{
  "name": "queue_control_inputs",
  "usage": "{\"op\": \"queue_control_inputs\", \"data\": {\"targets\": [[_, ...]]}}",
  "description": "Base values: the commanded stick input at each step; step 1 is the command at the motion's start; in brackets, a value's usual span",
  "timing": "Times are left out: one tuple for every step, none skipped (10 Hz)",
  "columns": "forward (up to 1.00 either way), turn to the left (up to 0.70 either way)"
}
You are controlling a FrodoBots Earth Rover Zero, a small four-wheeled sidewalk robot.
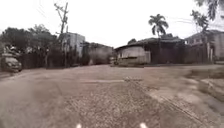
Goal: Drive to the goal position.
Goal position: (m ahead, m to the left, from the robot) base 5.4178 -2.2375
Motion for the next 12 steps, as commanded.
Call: {"op": "queue_control_inputs", "data": {"targets": [[0.85,-0.18],[0.85,-0.07],[0.85,0.00],[0.85,0.00],[0.85,0.00],[0.85,0.00],[0.85,-0.34],[0.85,-0.34],[0.85,-0.34],[0.85,-0.34],[0.85,-0.34],[0.85,-0.34]]}}
